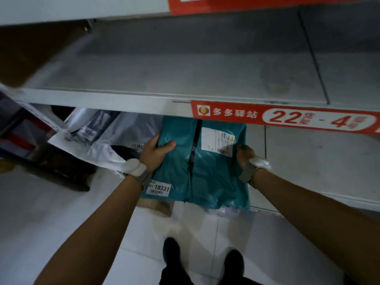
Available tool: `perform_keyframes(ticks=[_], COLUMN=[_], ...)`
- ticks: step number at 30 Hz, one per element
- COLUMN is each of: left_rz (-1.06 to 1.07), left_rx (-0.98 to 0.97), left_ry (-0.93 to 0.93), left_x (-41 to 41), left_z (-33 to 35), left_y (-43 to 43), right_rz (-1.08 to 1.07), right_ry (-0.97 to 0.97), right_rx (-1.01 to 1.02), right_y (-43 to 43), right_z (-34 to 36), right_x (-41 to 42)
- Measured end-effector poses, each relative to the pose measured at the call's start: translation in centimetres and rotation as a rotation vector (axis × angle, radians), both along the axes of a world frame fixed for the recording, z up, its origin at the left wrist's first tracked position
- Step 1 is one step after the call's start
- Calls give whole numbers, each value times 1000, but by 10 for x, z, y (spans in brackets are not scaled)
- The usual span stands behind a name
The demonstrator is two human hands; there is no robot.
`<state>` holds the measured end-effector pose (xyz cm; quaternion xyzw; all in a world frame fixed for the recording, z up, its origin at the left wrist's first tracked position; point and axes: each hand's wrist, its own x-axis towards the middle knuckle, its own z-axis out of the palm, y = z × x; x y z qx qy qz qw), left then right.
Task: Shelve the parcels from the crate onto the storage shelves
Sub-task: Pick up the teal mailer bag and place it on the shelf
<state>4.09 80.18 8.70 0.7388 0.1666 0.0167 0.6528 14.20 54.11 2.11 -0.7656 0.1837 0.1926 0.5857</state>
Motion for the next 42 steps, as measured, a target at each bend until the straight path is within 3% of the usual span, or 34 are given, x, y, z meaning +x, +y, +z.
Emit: perform_keyframes(ticks=[2,4,7,9,12,17,23,28,31,34,36,39,42], left_rz=[15,85,19,-112,-294,-235,-100,-10,21,-125,-280,-485,-454], left_rx=[67,270,536,473,385,519,627,808,1066,1262,1330,1421,1466], left_ry=[-5,69,273,356,316,129,110,91,-35,-125,-109,81,217], left_x=[22,41,49,41,25,30,13,9,11,12,12,12,15], left_z=[12,21,10,-13,-44,-35,-18,-12,-9,-13,-25,-52,-65], left_y=[23,49,91,107,109,128,180,170,139,97,67,35,15], right_rz=[-9,68,339,464,393,413,434,457,531,610,648,702,770], right_ry=[-89,-112,-49,-88,-158,-110,-163,-203,-206,-213,-228,-242,-294], right_rx=[65,46,-278,-564,-715,-744,-660,-687,-701,-706,-690,-697,-759], right_y=[19,36,63,83,94,118,169,162,143,121,100,64,25], right_z=[9,0,-37,-47,-57,-66,-69,-64,-59,-55,-55,-59,-61], right_x=[13,18,0,-21,-31,-25,-27,-29,-31,-36,-41,-49,-58])
